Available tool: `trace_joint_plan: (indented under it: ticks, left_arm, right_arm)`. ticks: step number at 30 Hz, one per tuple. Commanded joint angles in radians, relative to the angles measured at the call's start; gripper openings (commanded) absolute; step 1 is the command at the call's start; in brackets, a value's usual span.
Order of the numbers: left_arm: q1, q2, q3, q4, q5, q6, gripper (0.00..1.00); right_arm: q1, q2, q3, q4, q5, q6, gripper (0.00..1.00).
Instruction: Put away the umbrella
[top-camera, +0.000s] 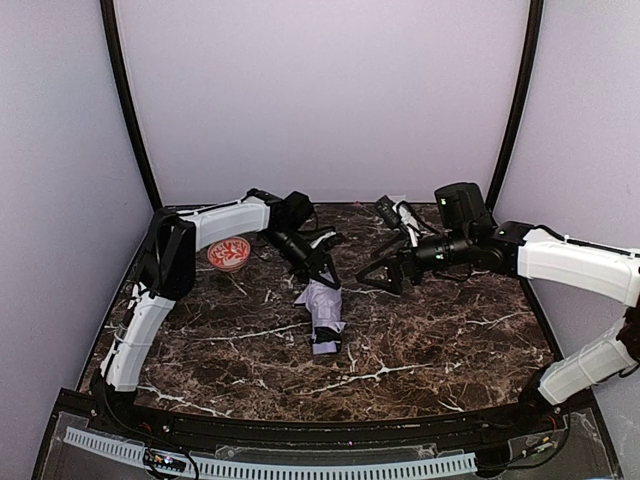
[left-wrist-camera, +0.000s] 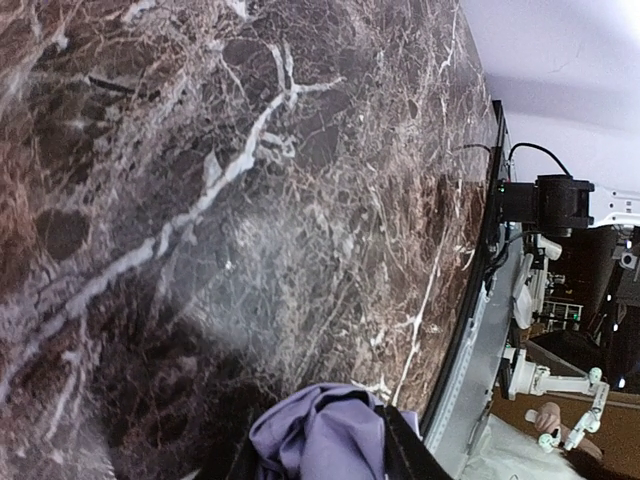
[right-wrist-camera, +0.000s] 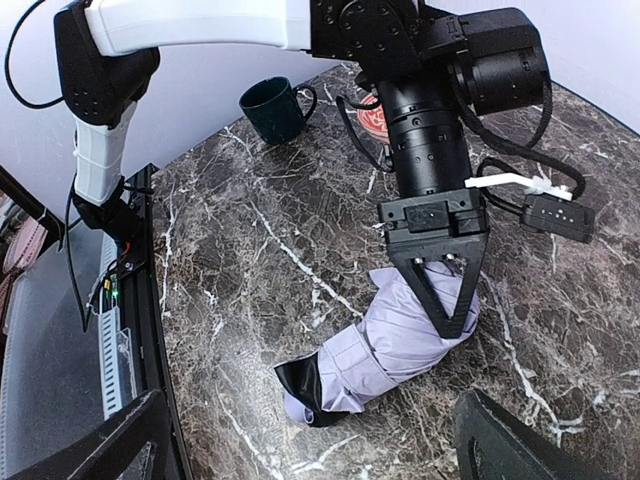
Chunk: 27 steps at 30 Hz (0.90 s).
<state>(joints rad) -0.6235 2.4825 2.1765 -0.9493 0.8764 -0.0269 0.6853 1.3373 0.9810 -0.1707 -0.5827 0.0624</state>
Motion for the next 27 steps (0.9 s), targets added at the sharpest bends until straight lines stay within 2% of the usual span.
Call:
trace_joint_plan:
  ticks: [1,5,9,12,16,19,22,27]
  left_arm:
    - [0.002,0.053,0.079,-0.023,-0.082,0.093,0.39]
    - [0.002,0.055,0.070,-0.003,-0.115,0.101,0.52]
    - [0.002,0.051,0.072,0.050,-0.128,0.101,0.56]
    - [0.002,0.039,0.072,0.083,-0.176,0.096,0.63]
    - [0.002,0.000,0.071,0.127,-0.199,0.096,0.97]
    - [0.002,-0.049,0.070,0.191,-0.256,0.095,0.99]
    - [0.023,-0.117,0.052,0.274,-0.393,0.092,0.99]
    - [0.061,-0.314,-0.131,0.497,-0.660,0.060,0.99]
  right_arm:
    - [0.002,0.010,0.007,0.044,-0.002,0.008,0.99]
    - [0.002,0.004,0.003,0.037,0.005,0.005,0.99]
    - [0.002,0.000,0.006,0.037,0.007,0.010,0.99]
    - [0.002,-0.009,0.004,0.040,0.009,0.018,0.99]
    - [0.002,-0.024,-0.004,0.045,0.048,0.020,0.99]
    - [-0.006,-0.036,-0.003,0.057,0.121,0.030,0.99]
    - [-0.038,-0.054,-0.008,0.085,0.248,0.074,0.99]
    - [-0.136,-0.092,-0.026,0.123,0.575,0.146,1.00]
